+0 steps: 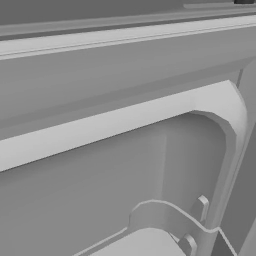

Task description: There is a bowl on the dining counter. Grab a lemon wedge from the fridge and place it in the bowl. Then get the liquor bottle and glass cup from the cabinet and place them next to the bowl.

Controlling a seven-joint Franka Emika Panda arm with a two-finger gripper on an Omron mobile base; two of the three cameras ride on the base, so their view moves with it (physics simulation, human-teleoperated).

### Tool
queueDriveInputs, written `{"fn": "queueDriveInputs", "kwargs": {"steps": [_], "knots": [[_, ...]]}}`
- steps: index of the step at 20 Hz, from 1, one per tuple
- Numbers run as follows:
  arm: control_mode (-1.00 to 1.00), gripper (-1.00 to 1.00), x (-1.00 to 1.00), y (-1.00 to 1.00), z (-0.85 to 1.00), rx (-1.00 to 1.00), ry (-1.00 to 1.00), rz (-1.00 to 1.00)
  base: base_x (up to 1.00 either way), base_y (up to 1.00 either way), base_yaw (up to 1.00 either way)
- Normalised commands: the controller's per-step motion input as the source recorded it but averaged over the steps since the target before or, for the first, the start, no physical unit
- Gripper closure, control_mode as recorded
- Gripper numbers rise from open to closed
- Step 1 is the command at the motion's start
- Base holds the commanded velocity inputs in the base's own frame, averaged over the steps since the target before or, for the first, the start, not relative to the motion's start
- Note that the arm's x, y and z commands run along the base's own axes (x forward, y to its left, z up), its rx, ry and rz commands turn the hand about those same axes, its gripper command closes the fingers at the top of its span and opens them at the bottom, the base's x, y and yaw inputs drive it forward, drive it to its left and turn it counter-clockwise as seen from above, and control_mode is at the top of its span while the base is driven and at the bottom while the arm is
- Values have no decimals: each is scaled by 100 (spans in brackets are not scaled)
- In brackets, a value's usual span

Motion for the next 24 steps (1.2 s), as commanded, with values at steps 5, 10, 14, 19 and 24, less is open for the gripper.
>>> {"fn": "queueDriveInputs", "kwargs": {"steps": [5, 10, 14, 19, 24], "knots": [[-100, -100, 0, 0, 0, 0, 0, 0, 0, 0, 0], [-100, -100, 2, 0, 0, 0, 0, 0, 0, 0, 0], [-100, -100, 20, 0, -3, 0, 0, 0, 0, 0, 0], [-100, -100, 22, 0, -1, 0, 0, 0, 0, 0, 0], [-100, 100, 7, 11, -7, 0, 0, 0, 0, 0, 0]]}}
